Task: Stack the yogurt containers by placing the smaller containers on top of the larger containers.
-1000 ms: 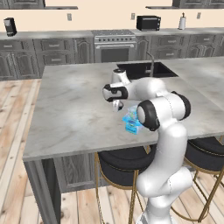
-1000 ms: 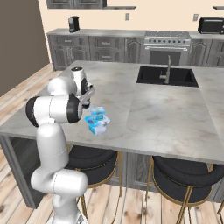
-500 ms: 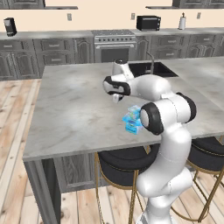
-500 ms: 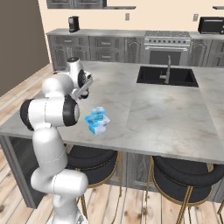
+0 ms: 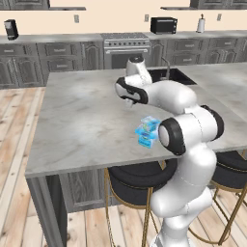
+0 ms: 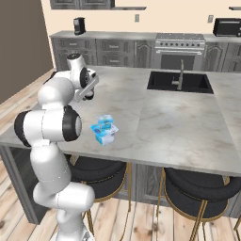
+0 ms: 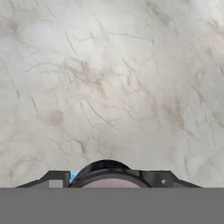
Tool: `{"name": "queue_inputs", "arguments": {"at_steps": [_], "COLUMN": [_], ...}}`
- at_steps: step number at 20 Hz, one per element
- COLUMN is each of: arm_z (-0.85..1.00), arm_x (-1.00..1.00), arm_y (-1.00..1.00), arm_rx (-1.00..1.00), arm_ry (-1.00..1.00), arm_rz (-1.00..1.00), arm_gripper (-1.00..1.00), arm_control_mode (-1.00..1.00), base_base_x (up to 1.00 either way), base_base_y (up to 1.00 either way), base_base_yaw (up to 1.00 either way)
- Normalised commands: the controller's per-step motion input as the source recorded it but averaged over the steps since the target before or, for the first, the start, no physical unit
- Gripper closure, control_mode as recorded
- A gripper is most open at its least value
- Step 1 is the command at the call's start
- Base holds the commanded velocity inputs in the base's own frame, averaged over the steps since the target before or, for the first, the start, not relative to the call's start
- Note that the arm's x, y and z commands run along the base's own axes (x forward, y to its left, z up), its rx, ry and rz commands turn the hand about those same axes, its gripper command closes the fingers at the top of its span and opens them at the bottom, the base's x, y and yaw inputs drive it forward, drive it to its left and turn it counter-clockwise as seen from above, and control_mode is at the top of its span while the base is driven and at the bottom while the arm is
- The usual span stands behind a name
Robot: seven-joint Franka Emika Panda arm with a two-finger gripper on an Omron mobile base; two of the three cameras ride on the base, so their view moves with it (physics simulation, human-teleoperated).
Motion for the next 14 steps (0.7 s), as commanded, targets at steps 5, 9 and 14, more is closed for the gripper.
{"name": "queue_inputs", "arguments": {"at_steps": [5, 9, 14], "arm_z": [0.19, 0.02, 0.0], "arm_x": [-0.34, -0.47, -0.48], "arm_y": [-0.27, -0.4, -0.33], "arm_rx": [0.02, 0.1, 0.14], "arm_ry": [-0.04, -0.03, 0.0], "arm_rz": [-0.09, -0.09, -0.08], "arm_gripper": [1.0, 1.0, 1.0], "arm_control_mode": [-1.0, -1.0, -1.0], "base_base_x": [0.0, 0.0, 0.0], "base_base_y": [0.0, 0.0, 0.0], "base_base_yaw": [0.0, 0.0, 0.0]}}
